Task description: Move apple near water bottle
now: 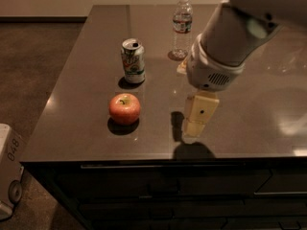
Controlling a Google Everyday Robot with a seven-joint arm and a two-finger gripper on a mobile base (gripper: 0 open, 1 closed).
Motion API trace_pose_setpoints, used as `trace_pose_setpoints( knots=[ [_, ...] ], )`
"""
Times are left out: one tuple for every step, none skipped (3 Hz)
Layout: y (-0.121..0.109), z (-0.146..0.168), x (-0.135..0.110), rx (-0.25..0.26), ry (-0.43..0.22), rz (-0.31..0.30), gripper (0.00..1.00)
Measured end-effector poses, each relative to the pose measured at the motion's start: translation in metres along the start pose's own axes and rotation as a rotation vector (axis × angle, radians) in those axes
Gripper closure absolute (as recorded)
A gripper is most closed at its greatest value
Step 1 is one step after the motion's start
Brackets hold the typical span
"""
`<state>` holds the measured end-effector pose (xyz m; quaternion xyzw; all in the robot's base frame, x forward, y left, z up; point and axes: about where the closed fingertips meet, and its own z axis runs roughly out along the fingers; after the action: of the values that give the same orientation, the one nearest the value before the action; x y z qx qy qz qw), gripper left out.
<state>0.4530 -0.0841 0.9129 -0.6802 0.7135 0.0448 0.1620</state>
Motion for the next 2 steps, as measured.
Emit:
trace_pose_setpoints(
  knots=[
    [-0.006,0.031,-0.023,-0.015,-0.028,-0.034,0.0],
    [-0.019,0.052,-0.051,-0.015,-0.059,-0.061,0.0]
  ],
)
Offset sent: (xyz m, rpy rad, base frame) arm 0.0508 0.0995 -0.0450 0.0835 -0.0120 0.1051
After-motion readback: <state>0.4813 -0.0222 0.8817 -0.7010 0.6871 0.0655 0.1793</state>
